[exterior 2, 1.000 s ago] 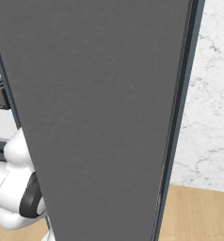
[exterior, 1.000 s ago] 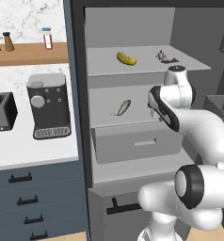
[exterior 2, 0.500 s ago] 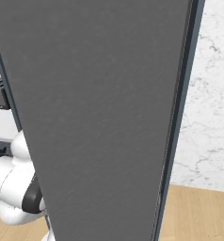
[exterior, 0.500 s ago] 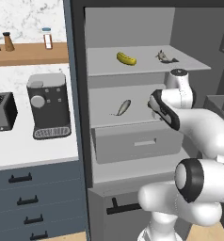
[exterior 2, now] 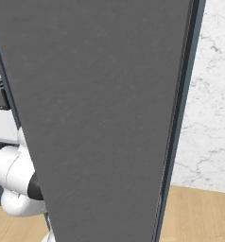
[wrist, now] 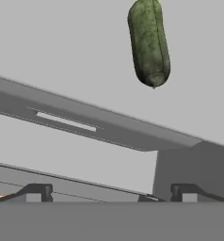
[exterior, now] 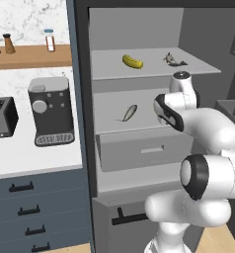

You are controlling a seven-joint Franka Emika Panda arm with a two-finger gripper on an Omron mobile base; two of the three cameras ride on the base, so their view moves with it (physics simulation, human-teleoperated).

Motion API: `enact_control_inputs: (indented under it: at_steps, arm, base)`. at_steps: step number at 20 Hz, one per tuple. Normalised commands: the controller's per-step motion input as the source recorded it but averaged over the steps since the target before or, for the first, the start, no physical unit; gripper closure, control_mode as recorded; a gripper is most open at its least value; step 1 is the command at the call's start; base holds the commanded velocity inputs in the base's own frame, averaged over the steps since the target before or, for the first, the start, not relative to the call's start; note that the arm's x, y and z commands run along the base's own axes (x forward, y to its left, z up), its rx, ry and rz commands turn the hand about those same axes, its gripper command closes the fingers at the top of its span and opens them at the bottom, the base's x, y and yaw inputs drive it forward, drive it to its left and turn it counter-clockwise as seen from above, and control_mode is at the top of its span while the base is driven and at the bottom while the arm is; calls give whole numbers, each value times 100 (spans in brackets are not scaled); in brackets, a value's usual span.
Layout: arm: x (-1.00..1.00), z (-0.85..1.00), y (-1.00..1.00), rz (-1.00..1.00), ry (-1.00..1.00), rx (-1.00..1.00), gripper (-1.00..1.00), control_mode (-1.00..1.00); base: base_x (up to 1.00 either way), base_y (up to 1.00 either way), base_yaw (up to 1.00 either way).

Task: Place one cucumber and one fish in each tupperware on the nearby counter, to pack two identical lunches.

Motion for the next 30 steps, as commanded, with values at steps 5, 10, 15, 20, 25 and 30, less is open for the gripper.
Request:
enact_control_inputs:
  at_steps: [5, 10, 15, 20, 25, 30]
  arm:
    - [29, -8, -1, 12, 6, -9, -100, -100]
    - [27, -7, -16, 7, 0, -5, -100, -100]
    - [45, -6, -20, 5, 0, -5, -100, -100]
    - [30, -18, -10, 3, -2, -1, -100, -100]
    - [12, -14, 0, 0, -9, 0, -100, -100]
    - [20, -17, 0, 0, -2, 0, -100, -100]
  base:
    - [0, 0, 0]
    - [0, 0, 0]
    - [0, 0, 0]
    - [0, 0, 0]
    - [0, 0, 0]
    - [0, 0, 0]
